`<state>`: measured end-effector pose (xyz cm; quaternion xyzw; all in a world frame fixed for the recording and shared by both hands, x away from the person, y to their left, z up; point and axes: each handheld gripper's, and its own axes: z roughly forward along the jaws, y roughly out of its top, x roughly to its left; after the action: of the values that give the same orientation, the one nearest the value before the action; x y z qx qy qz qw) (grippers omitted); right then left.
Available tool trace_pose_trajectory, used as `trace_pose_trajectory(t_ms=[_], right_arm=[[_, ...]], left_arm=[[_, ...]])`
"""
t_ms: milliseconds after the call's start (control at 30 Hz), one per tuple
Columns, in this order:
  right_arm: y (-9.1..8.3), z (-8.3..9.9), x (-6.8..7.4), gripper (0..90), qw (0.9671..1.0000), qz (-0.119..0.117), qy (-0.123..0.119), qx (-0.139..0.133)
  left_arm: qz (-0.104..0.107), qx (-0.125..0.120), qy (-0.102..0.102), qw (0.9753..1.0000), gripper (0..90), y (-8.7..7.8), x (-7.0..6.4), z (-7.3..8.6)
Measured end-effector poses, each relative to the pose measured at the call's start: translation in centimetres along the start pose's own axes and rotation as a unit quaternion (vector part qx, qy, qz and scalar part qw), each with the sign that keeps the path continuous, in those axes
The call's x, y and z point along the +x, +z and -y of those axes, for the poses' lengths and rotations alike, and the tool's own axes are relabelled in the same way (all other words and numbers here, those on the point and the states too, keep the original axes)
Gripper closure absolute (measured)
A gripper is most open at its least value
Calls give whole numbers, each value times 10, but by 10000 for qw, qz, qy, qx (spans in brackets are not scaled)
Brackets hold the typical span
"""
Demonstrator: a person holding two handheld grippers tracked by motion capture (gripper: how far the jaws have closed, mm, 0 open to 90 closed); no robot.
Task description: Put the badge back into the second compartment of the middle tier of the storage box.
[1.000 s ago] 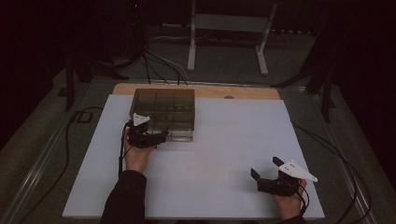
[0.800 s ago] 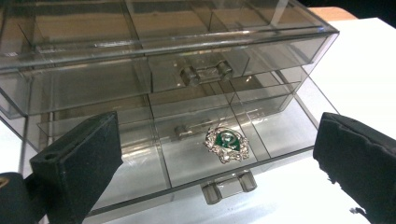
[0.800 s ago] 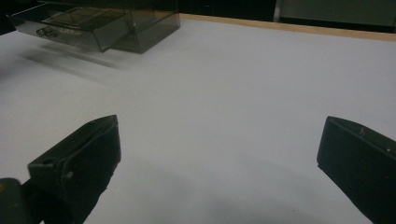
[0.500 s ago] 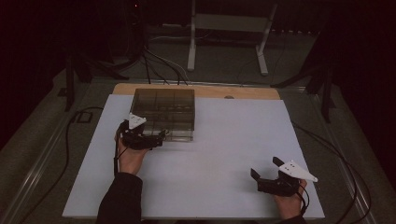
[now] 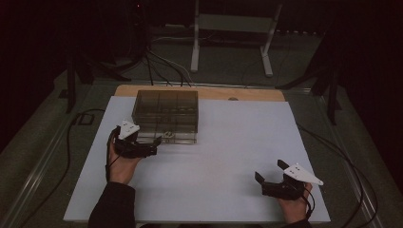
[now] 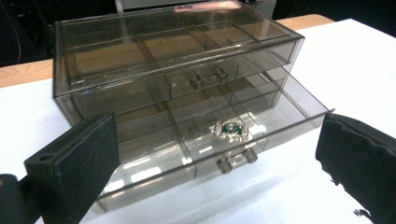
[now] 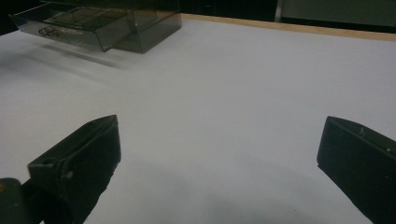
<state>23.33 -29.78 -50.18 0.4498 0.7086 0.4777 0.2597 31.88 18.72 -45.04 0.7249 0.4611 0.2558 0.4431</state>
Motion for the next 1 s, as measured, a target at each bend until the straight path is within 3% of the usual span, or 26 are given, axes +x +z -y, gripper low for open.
trace_pose_trajectory(t_ms=[267, 467, 800, 933, 1000], right_arm=[[0, 0, 1, 0, 10000, -7, -19, 1], [-1, 0, 1, 0, 10000, -24, -36, -16], [-1, 0, 3, 0, 10000, -50, -63, -39], [-1, 0, 3, 0, 10000, -52, -61, -40], [-1, 0, 4, 0, 9999, -70, -76, -54]], left_arm=[[22, -111, 109, 9999, 5, -13, 0, 13], [-10, -195, 260, 9995, 5, -25, -1, 32], [-106, -202, 222, 9995, 5, -39, 5, 52], [-65, -233, 223, 9995, 5, -43, 6, 57], [-14, -277, 217, 9994, 5, -48, 7, 66]])
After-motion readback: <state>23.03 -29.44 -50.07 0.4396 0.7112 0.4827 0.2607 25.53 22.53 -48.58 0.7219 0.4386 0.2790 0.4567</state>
